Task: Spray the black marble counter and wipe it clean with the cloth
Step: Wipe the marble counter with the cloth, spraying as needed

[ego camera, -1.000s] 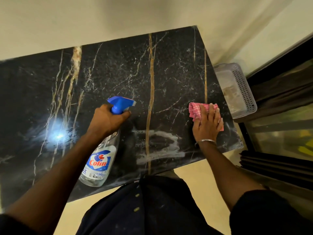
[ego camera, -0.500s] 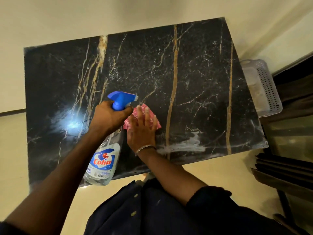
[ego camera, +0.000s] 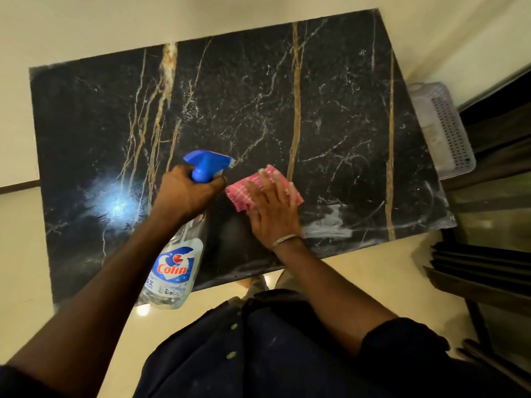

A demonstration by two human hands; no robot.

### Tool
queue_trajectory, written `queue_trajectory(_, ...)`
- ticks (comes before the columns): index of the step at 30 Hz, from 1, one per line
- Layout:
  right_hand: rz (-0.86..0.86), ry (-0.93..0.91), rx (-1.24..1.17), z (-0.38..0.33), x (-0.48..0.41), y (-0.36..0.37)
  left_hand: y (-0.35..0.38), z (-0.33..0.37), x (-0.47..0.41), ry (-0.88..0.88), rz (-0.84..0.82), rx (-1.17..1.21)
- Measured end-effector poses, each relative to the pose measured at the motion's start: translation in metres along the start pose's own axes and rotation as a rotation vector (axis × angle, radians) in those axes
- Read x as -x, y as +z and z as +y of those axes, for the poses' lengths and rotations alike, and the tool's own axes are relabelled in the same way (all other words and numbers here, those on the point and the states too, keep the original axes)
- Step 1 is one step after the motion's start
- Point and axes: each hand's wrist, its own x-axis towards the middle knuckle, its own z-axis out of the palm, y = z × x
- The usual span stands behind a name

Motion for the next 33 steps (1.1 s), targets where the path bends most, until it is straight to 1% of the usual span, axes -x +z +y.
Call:
queue_trajectory(4, 0.035, 0.292, 0.057, 0.090, 0.019, -0.025, 0.009, 0.006, -0.001, 0.027, -0.063, 0.005)
queue_trajectory(6, 0.062, 0.431, 0.063, 0.117, 0.027, -0.036, 0.015, 0.009, 0.000, 0.033, -0.074, 0.007)
queue_trajectory(8, 0.083, 0.504, 0.065, 0.119, 0.030, -0.038, 0.020, 0.010, 0.001, 0.052, -0.062, 0.000)
queue_trajectory(11, 0.102, 0.548, 0.039, 0.090, 0.029, -0.031, 0.024, 0.010, 0.006, 0.074, -0.058, -0.009)
queue_trajectory(17, 0.077, 0.317, -0.020, -0.016, 0.046, 0.007, 0.016, -0.006, 0.009, 0.040, -0.032, -0.005)
queue_trajectory(20, 0.003, 0.095, -0.028, -0.061, 0.050, 0.027, 0.011, -0.012, 0.016, 0.045, 0.014, 0.001)
queue_trajectory(23, -0.052, -0.108, 0.000, -0.090, 0.062, 0.039, 0.009, -0.020, 0.023, 0.048, 0.003, 0.003)
queue_trajectory(25, -0.071, -0.231, 0.013, -0.088, 0.066, 0.039, 0.008, -0.023, 0.025, 0.044, 0.001, -0.018)
queue_trajectory(28, -0.099, -0.414, 0.049, -0.056, 0.070, 0.030, 0.009, -0.024, 0.025, 0.049, 0.008, -0.034)
queue_trajectory(30, -0.106, -0.409, 0.096, -0.028, 0.079, 0.023, 0.011, -0.020, 0.024, 0.050, -0.004, -0.027)
queue_trajectory(33, -0.044, -0.292, 0.117, 0.019, 0.102, 0.013, 0.015, -0.015, 0.021, 0.043, -0.040, -0.017)
